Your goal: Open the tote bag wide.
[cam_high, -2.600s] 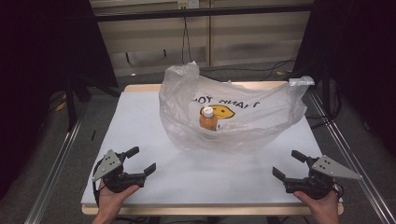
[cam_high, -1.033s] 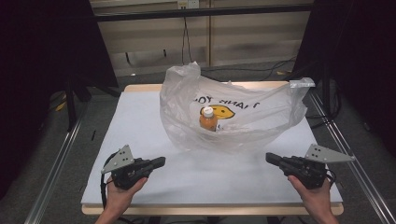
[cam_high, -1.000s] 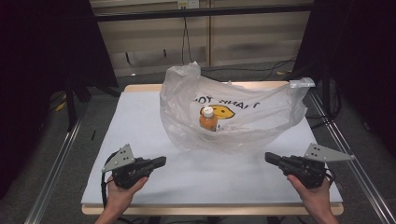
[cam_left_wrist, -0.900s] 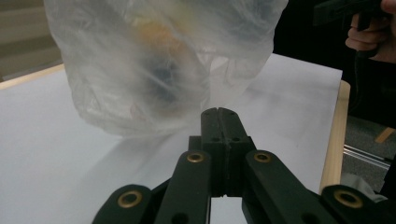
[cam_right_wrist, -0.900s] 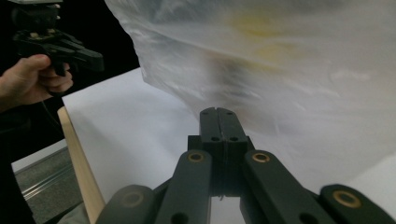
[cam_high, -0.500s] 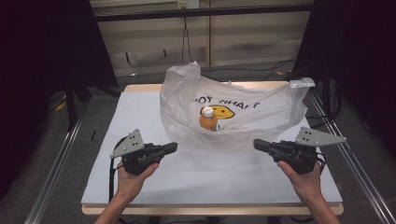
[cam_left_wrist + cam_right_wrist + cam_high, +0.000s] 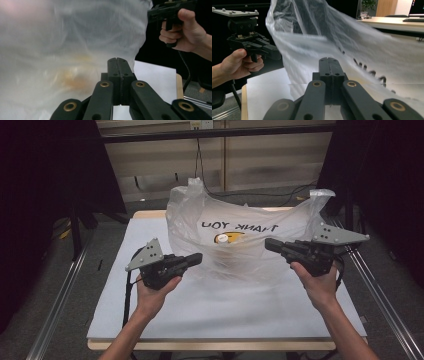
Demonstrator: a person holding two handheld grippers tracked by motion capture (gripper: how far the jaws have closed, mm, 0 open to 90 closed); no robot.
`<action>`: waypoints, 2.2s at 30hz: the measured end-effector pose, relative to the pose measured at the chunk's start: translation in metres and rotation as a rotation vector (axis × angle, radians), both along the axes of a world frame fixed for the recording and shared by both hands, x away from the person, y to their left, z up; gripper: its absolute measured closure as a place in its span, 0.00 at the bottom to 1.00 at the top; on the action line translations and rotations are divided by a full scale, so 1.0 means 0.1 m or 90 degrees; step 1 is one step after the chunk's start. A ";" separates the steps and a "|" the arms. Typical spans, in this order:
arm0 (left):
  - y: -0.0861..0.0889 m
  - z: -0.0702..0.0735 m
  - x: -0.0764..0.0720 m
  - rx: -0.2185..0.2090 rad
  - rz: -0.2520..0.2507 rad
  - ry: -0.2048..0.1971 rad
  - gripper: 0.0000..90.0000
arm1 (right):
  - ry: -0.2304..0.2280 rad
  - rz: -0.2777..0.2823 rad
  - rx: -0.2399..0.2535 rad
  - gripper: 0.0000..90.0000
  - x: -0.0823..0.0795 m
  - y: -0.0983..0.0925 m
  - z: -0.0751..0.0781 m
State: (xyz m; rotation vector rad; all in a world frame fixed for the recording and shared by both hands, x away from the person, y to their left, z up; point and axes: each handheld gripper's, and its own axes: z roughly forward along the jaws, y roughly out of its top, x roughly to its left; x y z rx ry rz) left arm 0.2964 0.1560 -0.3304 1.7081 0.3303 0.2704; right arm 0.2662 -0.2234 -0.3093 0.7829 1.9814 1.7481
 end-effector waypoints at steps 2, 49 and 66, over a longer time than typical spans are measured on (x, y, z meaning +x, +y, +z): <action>-0.01 0.03 0.01 -0.004 -0.001 -0.003 1.00 | -0.003 0.002 -0.001 1.00 0.02 0.02 0.03; -0.45 0.30 0.86 0.049 0.076 0.026 1.00 | 0.042 -0.024 -0.061 1.00 0.83 0.53 0.07; -0.45 -0.32 1.08 0.094 0.086 0.116 1.00 | 0.117 -0.013 -0.077 1.00 0.98 0.66 -0.59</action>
